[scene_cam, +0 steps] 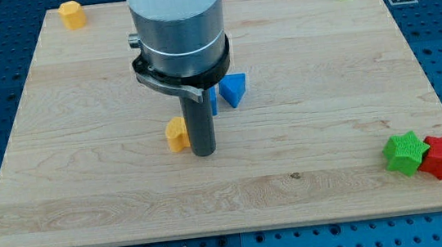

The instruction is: Move the yellow heart to the center

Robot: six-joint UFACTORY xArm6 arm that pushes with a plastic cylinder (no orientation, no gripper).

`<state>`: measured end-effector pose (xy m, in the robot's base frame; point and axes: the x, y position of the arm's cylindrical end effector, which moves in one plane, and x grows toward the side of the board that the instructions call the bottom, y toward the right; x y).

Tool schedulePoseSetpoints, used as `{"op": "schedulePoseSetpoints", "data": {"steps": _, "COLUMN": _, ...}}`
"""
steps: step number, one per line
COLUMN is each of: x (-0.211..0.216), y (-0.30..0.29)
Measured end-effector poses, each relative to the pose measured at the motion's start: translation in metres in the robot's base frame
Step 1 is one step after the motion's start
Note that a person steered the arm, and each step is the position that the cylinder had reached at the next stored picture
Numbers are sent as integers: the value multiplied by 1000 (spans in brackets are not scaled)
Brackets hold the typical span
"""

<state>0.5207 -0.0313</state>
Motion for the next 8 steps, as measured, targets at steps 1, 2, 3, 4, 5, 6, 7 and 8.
{"op": "schedulePoseSetpoints", "data": {"steps": 1, "x": 5, "y": -4}}
{"op": "schedulePoseSetpoints", "data": {"steps": 2, "x": 1, "y": -25}}
{"op": "schedulePoseSetpoints", "data": {"steps": 3, "x": -7, "y": -51}}
{"op": "schedulePoseSetpoints", "data": {"steps": 4, "x": -7, "y": -55}}
{"op": "schedulePoseSetpoints", "data": {"steps": 5, "x": -7, "y": -61}}
{"op": "schedulePoseSetpoints", "data": {"steps": 6, "x": -15, "y": -61}}
{"op": "schedulePoseSetpoints", "data": {"steps": 7, "x": -27, "y": -61}}
{"op": "schedulePoseSetpoints", "data": {"steps": 8, "x": -34, "y": -44}}
